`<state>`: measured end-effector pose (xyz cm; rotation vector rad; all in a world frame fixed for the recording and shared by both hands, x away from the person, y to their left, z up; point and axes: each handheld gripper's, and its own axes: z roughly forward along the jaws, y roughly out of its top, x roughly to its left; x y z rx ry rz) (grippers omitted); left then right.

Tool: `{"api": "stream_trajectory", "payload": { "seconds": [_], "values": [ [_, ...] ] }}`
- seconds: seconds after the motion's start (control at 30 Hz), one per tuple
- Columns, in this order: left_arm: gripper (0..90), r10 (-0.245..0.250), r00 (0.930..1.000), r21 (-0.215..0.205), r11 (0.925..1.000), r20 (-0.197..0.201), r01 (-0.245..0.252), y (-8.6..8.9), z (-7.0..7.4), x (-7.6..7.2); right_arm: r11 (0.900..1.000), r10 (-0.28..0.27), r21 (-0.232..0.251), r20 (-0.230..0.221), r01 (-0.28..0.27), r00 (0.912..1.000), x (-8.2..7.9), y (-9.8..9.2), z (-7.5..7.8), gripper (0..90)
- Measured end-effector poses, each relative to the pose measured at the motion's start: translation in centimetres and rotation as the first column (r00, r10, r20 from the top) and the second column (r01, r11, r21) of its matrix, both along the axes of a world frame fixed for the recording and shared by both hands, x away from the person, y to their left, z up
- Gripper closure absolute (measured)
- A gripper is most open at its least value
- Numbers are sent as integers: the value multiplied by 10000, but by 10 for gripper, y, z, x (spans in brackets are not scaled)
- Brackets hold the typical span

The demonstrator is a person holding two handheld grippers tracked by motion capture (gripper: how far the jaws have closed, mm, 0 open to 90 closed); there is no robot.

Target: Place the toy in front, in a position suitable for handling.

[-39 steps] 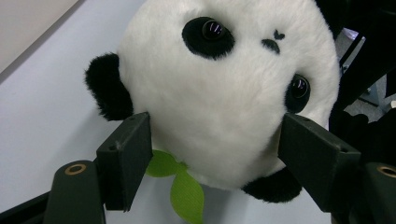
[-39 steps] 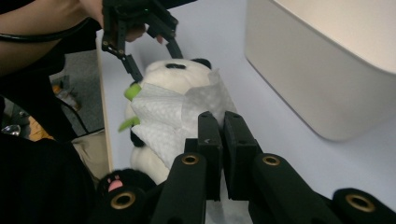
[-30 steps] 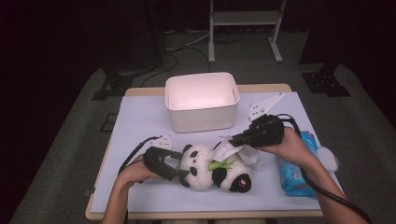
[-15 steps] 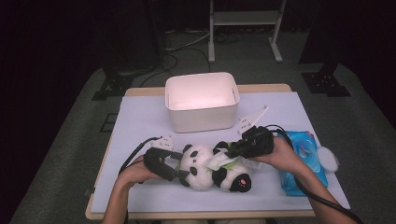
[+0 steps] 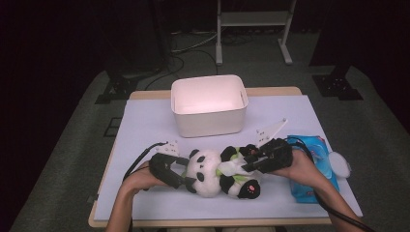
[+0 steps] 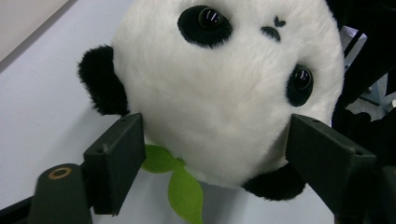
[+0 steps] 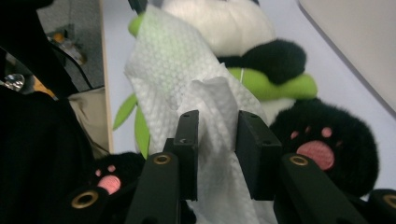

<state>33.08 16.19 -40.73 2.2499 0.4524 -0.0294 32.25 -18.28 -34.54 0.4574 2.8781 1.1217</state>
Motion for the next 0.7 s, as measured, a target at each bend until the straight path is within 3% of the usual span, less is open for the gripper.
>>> {"api": "stream_trajectory", "payload": {
  "seconds": [0.2, 0.3, 0.43, 0.67, 0.7],
  "values": [
    [131, 21, 9999, 71, 10000, -105, -20, -2, -5, 1, 9997, -221, 103, 99, 220, 9997, -1, -8, -13, 670],
    [141, -73, 9999, 80, 9999, -154, 74, -5, -6, 1, 9987, -426, 293, -59, 427, 9991, -2, -12, -18, 730],
    [197, -122, 9997, 141, 9998, -188, 124, -5, -6, 1, 9987, -460, 226, -32, 461, 9989, -2, -10, -16, 781],
    [211, -65, 9997, 146, 9999, -252, 69, -5, -5, 0, 9991, -404, 131, 84, 403, 9991, 0, -3, -10, 828],
    [214, -73, 9997, 134, 9999, -221, 76, -6, -5, 0, 9988, -315, 381, 22, 314, 9995, 1, -1, -7, 833]
  ]
}}
